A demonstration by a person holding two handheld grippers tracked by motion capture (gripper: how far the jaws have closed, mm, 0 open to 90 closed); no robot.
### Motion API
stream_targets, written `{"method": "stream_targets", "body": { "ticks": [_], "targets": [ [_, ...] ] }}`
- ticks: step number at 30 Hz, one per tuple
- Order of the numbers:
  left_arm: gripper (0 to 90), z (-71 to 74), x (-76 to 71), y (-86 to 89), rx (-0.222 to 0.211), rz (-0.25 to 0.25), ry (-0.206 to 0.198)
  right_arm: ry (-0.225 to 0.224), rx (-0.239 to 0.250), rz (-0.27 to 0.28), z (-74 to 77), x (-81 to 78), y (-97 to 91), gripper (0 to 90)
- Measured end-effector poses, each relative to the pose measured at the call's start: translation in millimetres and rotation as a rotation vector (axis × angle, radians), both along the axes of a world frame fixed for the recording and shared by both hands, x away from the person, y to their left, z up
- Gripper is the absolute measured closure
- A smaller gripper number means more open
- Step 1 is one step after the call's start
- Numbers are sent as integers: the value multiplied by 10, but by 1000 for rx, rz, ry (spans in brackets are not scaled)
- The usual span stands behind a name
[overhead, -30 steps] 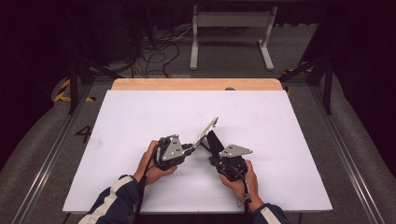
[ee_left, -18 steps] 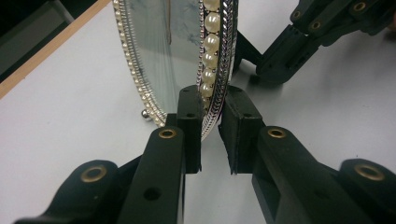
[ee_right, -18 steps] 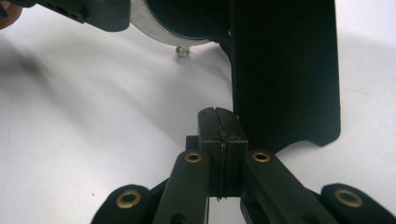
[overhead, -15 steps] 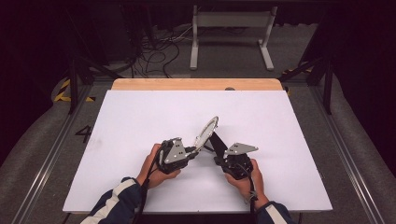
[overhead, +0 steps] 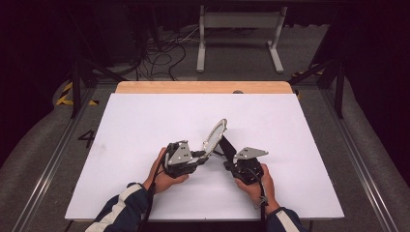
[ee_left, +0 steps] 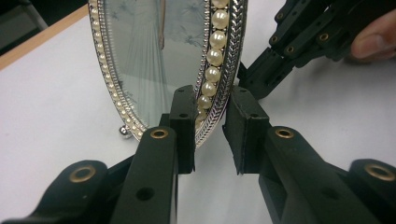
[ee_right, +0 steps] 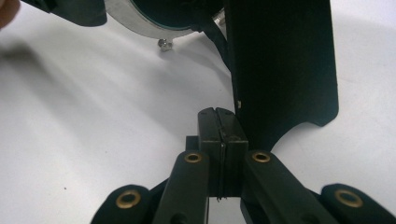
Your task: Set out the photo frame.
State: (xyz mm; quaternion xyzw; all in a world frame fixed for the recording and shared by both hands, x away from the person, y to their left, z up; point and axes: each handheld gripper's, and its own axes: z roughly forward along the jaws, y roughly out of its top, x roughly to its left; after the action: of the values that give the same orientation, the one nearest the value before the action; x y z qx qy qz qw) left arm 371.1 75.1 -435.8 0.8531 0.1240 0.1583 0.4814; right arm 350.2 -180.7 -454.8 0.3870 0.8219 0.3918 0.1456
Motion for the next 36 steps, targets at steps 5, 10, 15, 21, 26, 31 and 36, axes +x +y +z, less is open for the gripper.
{"method": "stream_targets", "body": {
  "ticks": [5,10,15,21,26,31,36],
  "targets": [
    [770,17,-25,-17,10,-16,-6,-8,-15,-8,-3,8,-19,900],
    [768,15,-15,-44,5,-22,0,0,-9,-21,-6,28,-49,900],
    [767,16,-18,-78,3,-18,0,-11,-12,-21,-18,51,-72,900],
    [765,9,-13,-117,-7,-13,7,-18,4,-32,-39,91,-112,900],
    [767,-4,-13,-119,-17,-12,18,-16,24,-35,-50,115,-148,900],
    [801,8,-31,-89,-16,-26,19,-24,22,-38,-53,121,-154,900],
    [791,33,-34,10,-3,-30,18,-21,29,-41,-56,131,-168,900]
  ]
}}
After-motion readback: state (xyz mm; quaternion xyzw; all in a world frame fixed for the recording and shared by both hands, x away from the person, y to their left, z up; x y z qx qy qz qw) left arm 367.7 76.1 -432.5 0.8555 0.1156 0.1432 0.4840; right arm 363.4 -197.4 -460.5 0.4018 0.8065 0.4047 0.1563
